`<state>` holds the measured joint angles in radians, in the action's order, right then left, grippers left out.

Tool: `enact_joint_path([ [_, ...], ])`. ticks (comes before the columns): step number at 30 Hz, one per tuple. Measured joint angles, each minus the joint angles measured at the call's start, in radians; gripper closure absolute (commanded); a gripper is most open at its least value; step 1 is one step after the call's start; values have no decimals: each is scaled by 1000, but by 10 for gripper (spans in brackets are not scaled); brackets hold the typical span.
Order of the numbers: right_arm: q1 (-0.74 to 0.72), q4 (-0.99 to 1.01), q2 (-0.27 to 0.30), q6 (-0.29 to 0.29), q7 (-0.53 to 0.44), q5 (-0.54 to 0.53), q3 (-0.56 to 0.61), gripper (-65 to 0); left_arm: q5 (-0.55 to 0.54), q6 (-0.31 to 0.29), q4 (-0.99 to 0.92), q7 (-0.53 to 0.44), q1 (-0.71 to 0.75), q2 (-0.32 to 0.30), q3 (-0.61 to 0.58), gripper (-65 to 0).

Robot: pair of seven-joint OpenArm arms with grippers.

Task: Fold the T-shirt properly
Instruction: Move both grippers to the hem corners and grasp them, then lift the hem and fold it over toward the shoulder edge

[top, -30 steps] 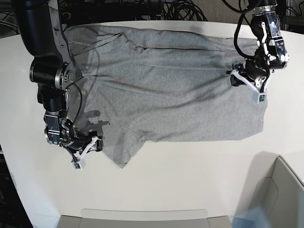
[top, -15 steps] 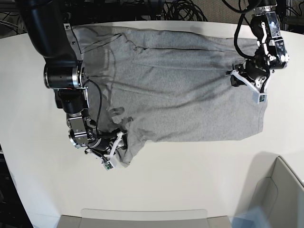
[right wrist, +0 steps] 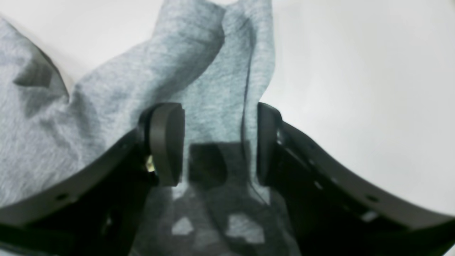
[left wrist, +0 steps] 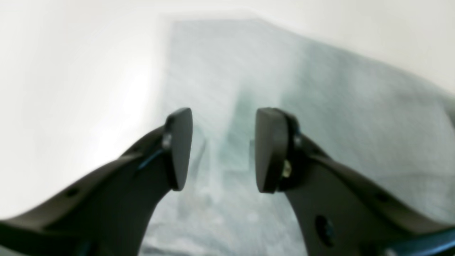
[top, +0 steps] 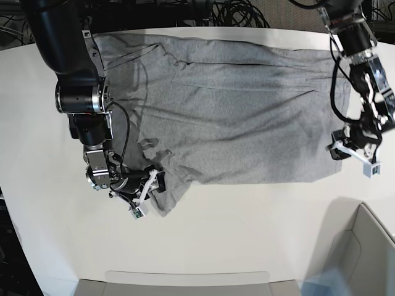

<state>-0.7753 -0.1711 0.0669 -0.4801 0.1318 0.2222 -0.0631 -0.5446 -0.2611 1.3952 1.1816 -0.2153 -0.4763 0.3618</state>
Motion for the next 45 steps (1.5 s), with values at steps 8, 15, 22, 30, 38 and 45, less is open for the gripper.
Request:
enact_joint_path([
  [8,0,-1,0,-2,8,0,0,-310,-22,-6,-546,-381,-267,-142,-395,-372],
  [15,-1,-1,2,-2,9,0,0,-310,-23,-177,-952,-565,-472,-153,-582,-372],
  [22,-1,-1,8,-3,9,-6,0,-310,-32,-244,-1075,-654,-510,-152,-747,-372],
  [30,-1,-1,7,-3,9,-6,0,-308,-31,-314,-1107,-680,-518,-141,-770,-344],
  [38,-3,-7,10,19,14,10,0,-78,-39,-296,-1106,-721,-502,-121,-766,0],
  [45,27,-129,8,16,98,39,1,0,-47,-288,-1106,-739,-503,-113,-765,0],
])
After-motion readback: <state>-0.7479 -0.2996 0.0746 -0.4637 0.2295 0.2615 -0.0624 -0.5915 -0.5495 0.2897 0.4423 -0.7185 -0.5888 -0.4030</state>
